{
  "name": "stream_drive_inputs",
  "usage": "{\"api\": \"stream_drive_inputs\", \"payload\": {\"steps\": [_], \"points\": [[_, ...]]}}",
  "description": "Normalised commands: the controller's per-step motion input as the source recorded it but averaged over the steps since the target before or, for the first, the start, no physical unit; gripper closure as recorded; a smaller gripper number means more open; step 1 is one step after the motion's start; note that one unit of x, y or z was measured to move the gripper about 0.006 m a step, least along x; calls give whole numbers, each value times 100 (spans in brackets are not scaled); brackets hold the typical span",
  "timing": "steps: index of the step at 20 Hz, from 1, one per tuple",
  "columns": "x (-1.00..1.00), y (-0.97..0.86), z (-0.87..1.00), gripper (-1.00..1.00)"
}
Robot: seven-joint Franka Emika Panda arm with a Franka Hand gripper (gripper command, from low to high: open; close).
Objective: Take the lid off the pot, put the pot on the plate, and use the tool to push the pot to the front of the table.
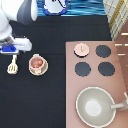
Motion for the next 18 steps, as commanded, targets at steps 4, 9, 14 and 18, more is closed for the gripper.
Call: {"api": "stream_drive_inputs", "payload": {"steps": [4, 9, 14, 18], "points": [[-40, -84, -39, -100], [-35, -56, -81, -100], [-3, -13, -74, -100], [-6, 0, -65, -100]]}}
